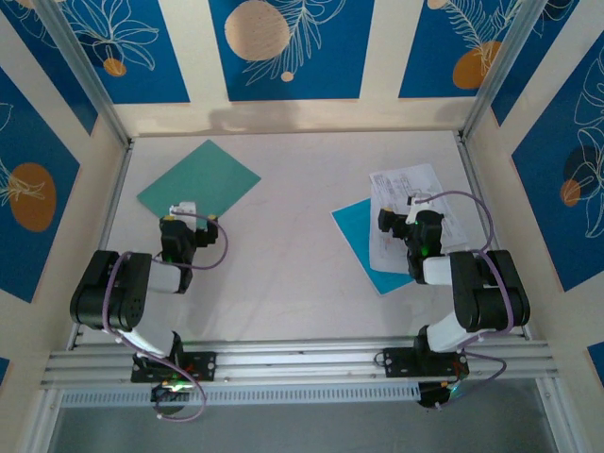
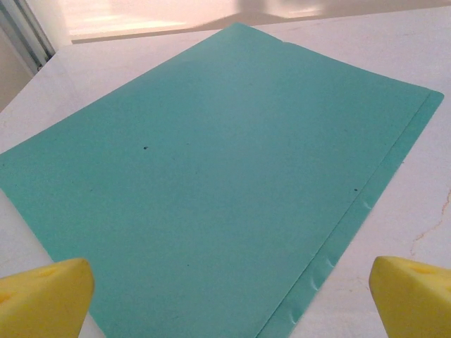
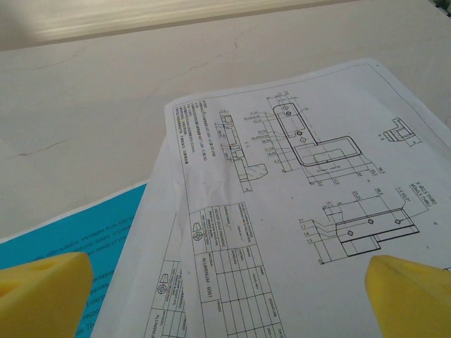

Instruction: Put the files into the folder

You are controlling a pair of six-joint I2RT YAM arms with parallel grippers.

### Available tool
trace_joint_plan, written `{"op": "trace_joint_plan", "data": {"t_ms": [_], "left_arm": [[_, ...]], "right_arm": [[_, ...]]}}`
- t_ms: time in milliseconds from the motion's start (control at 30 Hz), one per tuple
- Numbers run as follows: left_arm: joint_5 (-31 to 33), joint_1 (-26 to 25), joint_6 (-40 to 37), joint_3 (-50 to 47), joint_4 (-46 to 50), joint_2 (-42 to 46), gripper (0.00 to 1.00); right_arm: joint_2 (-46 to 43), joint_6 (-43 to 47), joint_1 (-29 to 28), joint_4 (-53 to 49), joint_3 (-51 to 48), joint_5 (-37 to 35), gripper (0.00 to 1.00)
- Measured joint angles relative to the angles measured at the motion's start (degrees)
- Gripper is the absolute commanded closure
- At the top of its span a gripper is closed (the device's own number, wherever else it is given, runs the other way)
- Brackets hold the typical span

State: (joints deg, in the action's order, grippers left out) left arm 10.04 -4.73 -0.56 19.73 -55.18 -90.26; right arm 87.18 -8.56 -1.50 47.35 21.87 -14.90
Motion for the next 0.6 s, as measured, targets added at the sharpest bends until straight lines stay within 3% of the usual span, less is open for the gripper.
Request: {"op": "trace_joint_plan", "data": {"t_ms": [367, 600], "left_arm": [[0.92, 0.0, 0.17, -0.83, -0.09, 1.27, 0.0], [5.95, -1.86, -0.09, -2.03, 6.49, 17.73, 0.0]], "right_arm": [[-0.81, 0.0, 0.09, -0.5, -0.02, 0.0, 0.01], [-14.78, 0.22, -2.78, -8.9, 0.35, -4.63, 0.01]]}}
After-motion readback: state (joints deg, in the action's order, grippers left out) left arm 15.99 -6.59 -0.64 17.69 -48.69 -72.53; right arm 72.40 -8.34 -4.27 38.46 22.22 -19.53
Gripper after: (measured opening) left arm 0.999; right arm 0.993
